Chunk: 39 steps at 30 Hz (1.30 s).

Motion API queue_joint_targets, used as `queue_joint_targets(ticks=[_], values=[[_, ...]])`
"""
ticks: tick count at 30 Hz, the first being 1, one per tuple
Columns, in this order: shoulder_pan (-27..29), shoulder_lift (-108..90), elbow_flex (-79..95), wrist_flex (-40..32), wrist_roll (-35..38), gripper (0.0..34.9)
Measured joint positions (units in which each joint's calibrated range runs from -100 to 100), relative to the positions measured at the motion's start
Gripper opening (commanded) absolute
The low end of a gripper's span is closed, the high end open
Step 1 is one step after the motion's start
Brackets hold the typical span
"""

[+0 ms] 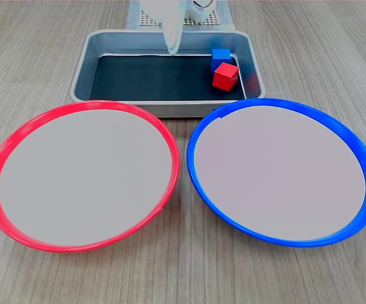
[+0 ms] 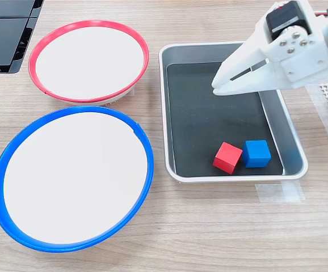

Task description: Move two blocks from tray to matching dishes

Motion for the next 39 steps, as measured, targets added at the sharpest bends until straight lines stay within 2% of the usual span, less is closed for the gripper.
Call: queue_joint_targets(ticks=[13,16,21,24,25,26,28,32,33,34,39], values=[[0.0,0.0,0.0,0.0,0.0,0.3],[-3.7,0.0,0.0,0.0,2.0,0.3],[-1.9,1.7,-0.3,0.2,0.1,0.2],[-2.0,9.7,-7.6,3.5,1.1,0.5],[-2.7,17.3,-14.2,7.1,3.0,3.4],[-3.0,20.0,-16.9,8.5,3.5,4.5],[-4.3,28.6,-24.8,13.3,4.2,10.9],[-9.2,51.7,-44.6,24.8,7.1,17.4],[-11.0,57.1,-47.5,26.2,8.1,20.0],[-12.4,60.8,-48.8,26.8,9.3,21.2],[-14.3,67.9,-49.5,27.2,13.3,20.1]])
